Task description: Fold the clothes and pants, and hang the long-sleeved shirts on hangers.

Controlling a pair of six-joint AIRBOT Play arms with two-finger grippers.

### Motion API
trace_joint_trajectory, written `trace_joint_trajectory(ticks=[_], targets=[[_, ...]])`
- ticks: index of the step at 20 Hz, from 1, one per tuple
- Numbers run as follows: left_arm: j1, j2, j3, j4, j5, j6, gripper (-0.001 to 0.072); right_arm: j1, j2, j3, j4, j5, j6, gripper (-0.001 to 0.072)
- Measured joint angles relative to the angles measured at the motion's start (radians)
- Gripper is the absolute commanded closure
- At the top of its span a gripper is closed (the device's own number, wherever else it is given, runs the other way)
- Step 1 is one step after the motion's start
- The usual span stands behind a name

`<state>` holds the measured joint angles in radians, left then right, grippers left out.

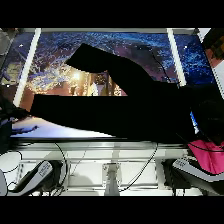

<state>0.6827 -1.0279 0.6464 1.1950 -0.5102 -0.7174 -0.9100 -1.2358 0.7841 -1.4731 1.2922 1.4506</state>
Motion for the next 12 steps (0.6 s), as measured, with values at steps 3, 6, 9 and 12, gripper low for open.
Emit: trace_joint_trajectory(ticks=[3,6,9,12], targets=[[0.003,-0.006,-0.003,-0.081,0.091,0.000,0.0009,0.000,0.000,0.000,0.000,-0.073,0.047,0.0250],[0.003,-0.008,-0.005,-0.154,0.158,0.000,0.0033,0.000,0.000,0.023,0.007,-0.109,0.067,0.0261],[-0.018,-0.010,0.004,-0.320,0.196,0.000,0.0363,0.000,0.000,0.091,0.091,-0.126,0.076,0.0261],[-0.114,-0.050,0.055,-0.452,0.143,0.000,0.0361,0.002,-0.002,0.171,0.294,-0.132,0.060,0.0253]])
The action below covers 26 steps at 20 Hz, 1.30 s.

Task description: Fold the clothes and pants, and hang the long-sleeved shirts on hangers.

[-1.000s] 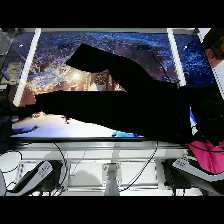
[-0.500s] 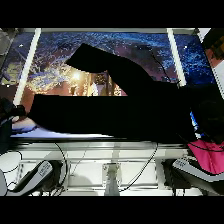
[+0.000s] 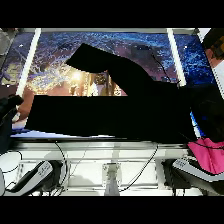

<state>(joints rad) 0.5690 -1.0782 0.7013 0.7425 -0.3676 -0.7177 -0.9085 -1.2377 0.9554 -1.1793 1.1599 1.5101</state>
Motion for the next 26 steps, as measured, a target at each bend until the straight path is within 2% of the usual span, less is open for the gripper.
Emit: trace_joint_trajectory(ticks=[3,4,6,7,11,16,18,24,25,26], targets=[[-0.172,-0.124,0.124,-0.108,-0.077,0.000,0.0331,0.028,-0.001,0.048,0.213,-0.011,-0.037,0.0144],[-0.230,-0.178,0.175,-0.153,-0.082,-0.002,0.0326,0.048,-0.001,0.057,0.265,-0.027,-0.045,0.0075],[-0.338,-0.307,0.293,-0.254,-0.084,-0.009,0.0165,0.095,-0.001,0.067,0.325,-0.077,-0.053,0.0076],[-0.384,-0.378,0.357,-0.310,-0.081,-0.017,0.0120,0.119,-0.001,0.070,0.345,-0.105,-0.055,0.0076],[-0.484,-0.632,0.568,-0.518,-0.071,-0.099,0.0115,0.227,-0.001,0.077,0.385,-0.201,-0.061,0.0076],[-0.521,-0.833,0.722,-0.673,-0.069,-0.203,0.0115,0.323,-0.001,0.078,0.392,-0.285,-0.063,0.0076],[-0.528,-0.885,0.766,-0.703,-0.080,-0.235,0.0116,0.346,-0.001,0.078,0.392,-0.309,-0.064,0.0077],[-0.536,-0.991,0.859,-0.743,-0.096,-0.358,0.0194,0.373,-0.001,0.078,0.394,-0.340,-0.064,0.0081],[-0.537,-1.006,0.878,-0.745,-0.098,-0.372,0.0238,0.373,-0.001,0.078,0.394,-0.343,-0.064,0.0081],[-0.538,-1.021,0.897,-0.745,-0.098,-0.380,0.0238,0.375,-0.001,0.078,0.394,-0.345,-0.064,0.0080]])
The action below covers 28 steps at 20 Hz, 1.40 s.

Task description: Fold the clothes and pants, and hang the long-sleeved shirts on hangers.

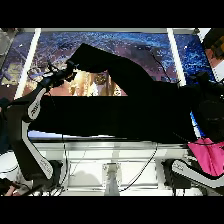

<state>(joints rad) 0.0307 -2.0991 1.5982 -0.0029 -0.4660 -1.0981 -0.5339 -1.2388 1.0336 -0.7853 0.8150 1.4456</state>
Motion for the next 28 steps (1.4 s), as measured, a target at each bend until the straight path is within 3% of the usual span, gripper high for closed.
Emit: trace_joint_trajectory(ticks=[1,2,4,5,13,17,18,20,24,28], targets=[[-0.001,-0.013,0.018,-0.001,-0.001,-0.011,0.0239,0.001,0.000,0.000,0.000,-0.001,0.000,0.0081],[-0.002,-0.025,0.034,-0.003,-0.003,-0.025,0.0330,0.001,0.000,0.000,0.001,-0.002,0.000,0.0081],[-0.005,-0.045,0.057,-0.008,-0.010,-0.044,0.0698,0.002,0.000,0.000,0.001,-0.002,0.000,0.0081],[-0.006,-0.051,0.064,-0.008,-0.015,-0.048,0.0703,0.002,0.000,0.000,0.001,-0.003,0.000,0.0080],[0.045,-0.026,0.090,0.031,-0.089,-0.062,0.0707,0.002,0.000,0.001,0.001,-0.006,0.000,0.0081],[0.060,0.016,0.092,0.214,-0.224,-0.140,0.0703,0.002,0.000,0.003,0.001,-0.021,0.000,0.0081],[0.053,0.020,0.092,0.268,-0.251,-0.175,0.0677,0.002,0.000,0.003,0.001,-0.025,0.000,0.0081],[0.033,0.029,0.092,0.339,-0.281,-0.219,0.0288,0.002,0.000,0.004,0.002,-0.033,0.000,0.0081],[-0.007,0.035,0.092,0.416,-0.290,-0.265,0.0306,0.002,0.000,0.004,0.003,-0.044,0.000,0.0081],[-0.031,0.035,0.092,0.518,-0.271,-0.371,0.0314,0.002,0.000,0.004,0.003,-0.047,0.000,0.0081]])
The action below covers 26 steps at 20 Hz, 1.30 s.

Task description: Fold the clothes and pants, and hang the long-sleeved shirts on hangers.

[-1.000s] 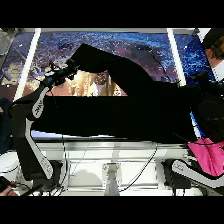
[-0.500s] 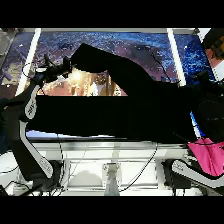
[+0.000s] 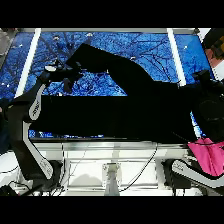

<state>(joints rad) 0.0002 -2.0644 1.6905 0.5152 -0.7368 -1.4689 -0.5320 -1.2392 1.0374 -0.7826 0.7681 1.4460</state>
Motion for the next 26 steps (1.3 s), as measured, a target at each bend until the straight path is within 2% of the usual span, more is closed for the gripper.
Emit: trace_joint_trajectory(ticks=[4,5,7,14,15,16,20,22,23,26], targets=[[-0.019,0.000,0.000,0.070,0.068,-0.078,0.0320,0.000,0.000,0.000,0.000,-0.001,0.000,0.0081],[-0.026,0.000,0.000,0.078,0.095,-0.095,0.0365,0.000,0.000,0.000,0.000,-0.001,0.000,0.0081],[-0.039,-0.007,0.000,0.089,0.137,-0.121,0.0372,0.000,0.000,0.000,0.000,-0.002,0.000,0.0081],[-0.059,-0.035,0.000,0.029,0.236,-0.151,0.0374,0.000,0.000,0.000,0.000,-0.002,0.000,0.0081],[-0.061,-0.037,0.001,0.024,0.249,-0.152,0.0401,0.000,0.000,0.000,0.000,-0.002,0.000,0.0081],[-0.061,-0.039,0.001,0.021,0.263,-0.152,0.0512,0.000,0.000,0.000,0.000,-0.002,0.000,0.0082],[-0.062,-0.043,0.000,0.017,0.293,-0.155,0.0658,0.000,0.000,0.000,0.000,-0.002,0.000,0.0082],[-0.062,-0.043,0.000,0.012,0.305,-0.155,0.0671,0.000,0.000,0.000,0.000,-0.002,0.000,0.0082],[-0.062,-0.043,0.000,0.010,0.313,-0.155,0.0702,0.000,0.000,0.000,0.000,-0.001,0.000,0.0081],[-0.061,-0.043,0.000,0.008,0.325,-0.154,0.0703,0.000,0.000,0.000,0.000,-0.001,0.000,0.0081]])
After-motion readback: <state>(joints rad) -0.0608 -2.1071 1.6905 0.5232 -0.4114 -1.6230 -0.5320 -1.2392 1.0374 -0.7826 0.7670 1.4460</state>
